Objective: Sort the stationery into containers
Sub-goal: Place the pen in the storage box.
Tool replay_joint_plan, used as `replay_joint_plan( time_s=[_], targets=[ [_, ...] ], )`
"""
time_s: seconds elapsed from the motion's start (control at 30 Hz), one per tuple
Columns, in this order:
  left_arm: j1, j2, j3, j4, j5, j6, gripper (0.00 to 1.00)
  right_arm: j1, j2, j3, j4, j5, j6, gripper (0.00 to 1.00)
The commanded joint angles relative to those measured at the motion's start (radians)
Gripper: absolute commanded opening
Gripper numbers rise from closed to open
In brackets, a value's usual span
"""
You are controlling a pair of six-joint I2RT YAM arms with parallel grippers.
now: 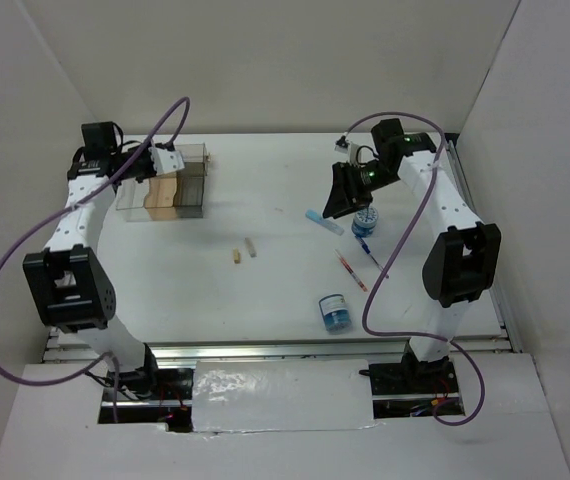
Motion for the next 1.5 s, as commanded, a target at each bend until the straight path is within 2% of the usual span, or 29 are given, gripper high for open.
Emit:
replay_joint_plan(
  time_s=[0.0, 0.27, 0.37, 0.53, 0.63, 1.13, 1.47],
  targets=[
    [0.021, 0.124, 0.099, 0.094, 0.071, 0.118, 0.0, 0.003, -0.038, -0.021, 0.041, -0.016, 0.004, 0.53],
    [0.038, 0.37, 0.321, 0.27, 0.028, 0.037, 0.01, -0.004, -0.038, -0.062, 0.059, -0.016, 0.01, 0.53],
    [0.035, 0.45, 0.413, 0.228, 0.023, 0.069, 0.01, -0.003, -0.046, -0.074, 0.067, -0.005, 0.012, 0.53],
    [0.024, 0.528, 0.472, 0.228, 0.008, 0.068, 0.04, -0.004, -0.046, -0.09, 0.07, 0.001, 0.011, 0.52],
    [0.021, 0.557, 0.484, 0.176, 0.002, 0.104, 0.07, -0.006, -0.043, -0.093, 0.07, 0.004, 0.009, 0.52],
    [0.012, 0.643, 0.467, 0.157, -0.029, 0.143, 0.18, -0.001, 0.002, -0.067, 0.053, -0.012, 0.004, 0.52],
    [0.001, 0.685, 0.49, 0.189, -0.054, 0.134, 0.38, 0.002, 0.036, -0.047, 0.044, -0.016, 0.0, 0.52]
  ],
)
